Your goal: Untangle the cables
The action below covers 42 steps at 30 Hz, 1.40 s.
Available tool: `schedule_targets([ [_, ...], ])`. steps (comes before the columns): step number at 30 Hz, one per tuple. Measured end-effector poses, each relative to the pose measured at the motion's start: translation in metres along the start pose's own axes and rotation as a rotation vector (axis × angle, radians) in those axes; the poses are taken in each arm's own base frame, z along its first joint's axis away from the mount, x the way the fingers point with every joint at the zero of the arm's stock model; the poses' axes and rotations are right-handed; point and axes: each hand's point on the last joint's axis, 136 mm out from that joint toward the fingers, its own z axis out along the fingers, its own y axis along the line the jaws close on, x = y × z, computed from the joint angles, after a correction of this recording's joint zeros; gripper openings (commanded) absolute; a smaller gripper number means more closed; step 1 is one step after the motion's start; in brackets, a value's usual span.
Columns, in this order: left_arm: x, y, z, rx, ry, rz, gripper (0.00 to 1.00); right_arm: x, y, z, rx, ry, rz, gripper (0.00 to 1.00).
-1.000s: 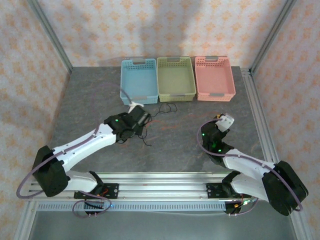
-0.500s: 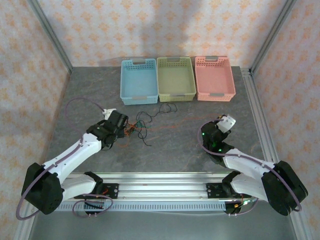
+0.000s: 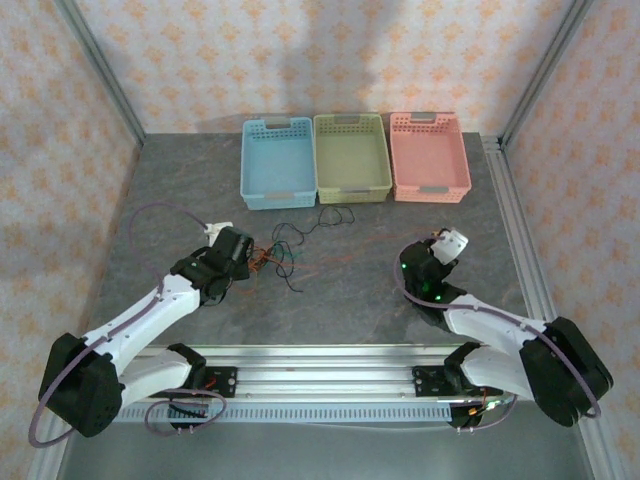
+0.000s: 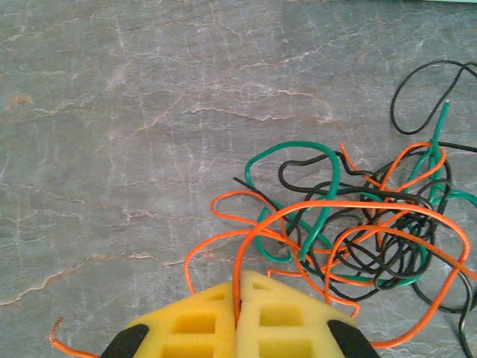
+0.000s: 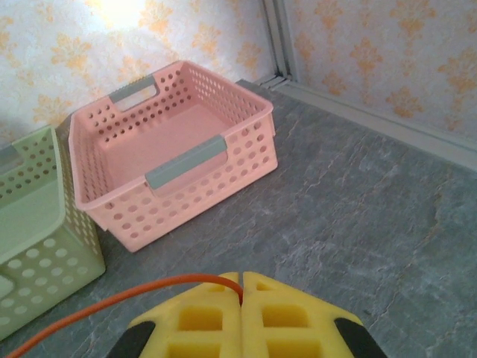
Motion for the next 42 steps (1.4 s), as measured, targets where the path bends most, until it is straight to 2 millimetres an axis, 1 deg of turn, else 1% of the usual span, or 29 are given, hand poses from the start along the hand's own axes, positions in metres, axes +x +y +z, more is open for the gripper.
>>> schedule_targets([
  [7, 0.001, -0.008, 0.000, 0.044, 0.010, -0.004, 0.00, 0.029, 0.015, 0.010, -0.026, 0.098, -0.039, 0.00],
  [8, 0.002, -0.010, 0.000, 0.052, 0.012, -0.005, 0.00, 0.031, 0.016, 0.011, -0.029, 0.107, -0.045, 0.01],
  [9, 0.002, -0.011, 0.000, 0.059, 0.014, -0.004, 0.00, 0.035, 0.018, 0.011, -0.032, 0.119, -0.051, 0.07],
  [13, 0.005, -0.019, 0.000, 0.090, 0.027, 0.013, 0.00, 0.042, 0.024, 0.014, -0.041, 0.149, -0.061, 0.34],
  [15, 0.007, -0.022, -0.001, 0.104, 0.033, 0.023, 0.00, 0.043, 0.025, 0.015, -0.044, 0.155, -0.070, 0.43],
  [19, 0.008, -0.028, -0.002, 0.136, 0.041, 0.025, 0.00, 0.043, 0.026, 0.016, -0.055, 0.165, -0.093, 0.53],
  [21, 0.007, -0.032, -0.005, 0.161, 0.037, 0.020, 0.00, 0.045, 0.031, 0.015, -0.087, 0.179, -0.123, 0.54],
  [22, 0.006, -0.034, -0.006, 0.175, 0.037, 0.020, 0.00, 0.046, 0.036, 0.014, -0.116, 0.191, -0.134, 0.54],
  [24, 0.002, -0.040, -0.013, 0.200, 0.032, 0.024, 0.00, 0.051, 0.055, 0.009, -0.219, 0.236, -0.167, 0.54],
  [26, -0.008, -0.050, -0.024, 0.235, 0.017, 0.032, 0.00, 0.056, 0.080, 0.001, -0.353, 0.287, -0.199, 0.52],
  [29, -0.031, -0.063, -0.049, 0.299, -0.028, 0.026, 0.00, 0.059, 0.120, -0.018, -0.575, 0.341, -0.225, 0.54],
  [32, -0.052, -0.072, -0.074, 0.360, -0.069, 0.017, 0.00, 0.064, 0.147, -0.037, -0.753, 0.381, -0.243, 0.56],
  [35, -0.064, -0.077, -0.093, 0.403, -0.080, 0.023, 0.00, 0.076, 0.170, -0.062, -0.925, 0.430, -0.300, 0.62],
  [37, -0.068, -0.080, -0.102, 0.428, -0.078, 0.031, 0.00, 0.085, 0.184, -0.084, -1.044, 0.446, -0.361, 0.66],
  [39, -0.071, -0.081, -0.111, 0.445, -0.068, 0.035, 0.00, 0.093, 0.198, -0.111, -1.182, 0.456, -0.416, 0.71],
  [42, -0.079, -0.083, -0.128, 0.475, -0.070, 0.040, 0.00, 0.099, 0.208, -0.136, -1.319, 0.443, -0.465, 0.75],
])
